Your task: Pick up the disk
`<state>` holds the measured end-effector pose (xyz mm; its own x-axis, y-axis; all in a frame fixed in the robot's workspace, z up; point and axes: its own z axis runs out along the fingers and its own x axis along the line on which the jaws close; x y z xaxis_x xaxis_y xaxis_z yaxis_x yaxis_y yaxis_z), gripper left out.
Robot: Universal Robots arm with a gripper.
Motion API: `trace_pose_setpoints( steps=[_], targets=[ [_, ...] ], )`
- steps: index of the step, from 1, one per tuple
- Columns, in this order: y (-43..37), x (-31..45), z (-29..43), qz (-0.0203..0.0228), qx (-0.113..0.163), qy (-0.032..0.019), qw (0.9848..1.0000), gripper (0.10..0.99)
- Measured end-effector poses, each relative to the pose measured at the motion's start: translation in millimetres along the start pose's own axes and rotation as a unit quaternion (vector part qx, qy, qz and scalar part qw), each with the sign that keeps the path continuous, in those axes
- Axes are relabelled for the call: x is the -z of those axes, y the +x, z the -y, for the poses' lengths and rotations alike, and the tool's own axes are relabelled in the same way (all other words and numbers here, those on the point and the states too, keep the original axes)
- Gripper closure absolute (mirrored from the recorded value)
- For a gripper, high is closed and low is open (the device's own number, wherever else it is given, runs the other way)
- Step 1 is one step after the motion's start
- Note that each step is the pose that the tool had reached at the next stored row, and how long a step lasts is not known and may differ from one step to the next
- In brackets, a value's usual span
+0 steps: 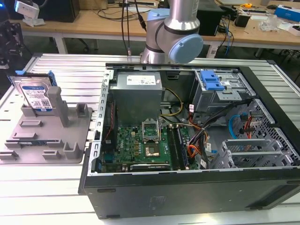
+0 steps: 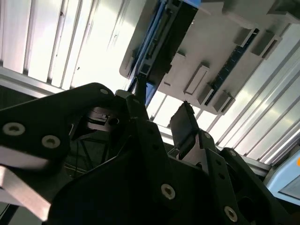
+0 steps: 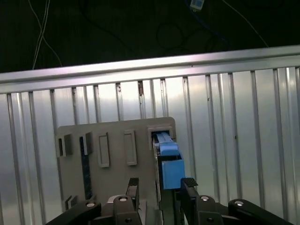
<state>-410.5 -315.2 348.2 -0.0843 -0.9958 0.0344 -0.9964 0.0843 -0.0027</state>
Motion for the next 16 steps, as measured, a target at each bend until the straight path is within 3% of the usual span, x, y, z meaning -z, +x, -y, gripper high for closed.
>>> trace_pose_setpoints(
  steps=[2,4,16],
  targets=[
    [-4.7,0.0,-4.2,-0.0009,0.006,0.0003,1.0,0.604],
    [-4.5,0.0,-4.4,-0.0027,0.008,0.0005,1.0,0.604],
    [-5.6,-1.9,-4.6,-0.003,0.01,0.0006,0.9999,0.604]
  ],
)
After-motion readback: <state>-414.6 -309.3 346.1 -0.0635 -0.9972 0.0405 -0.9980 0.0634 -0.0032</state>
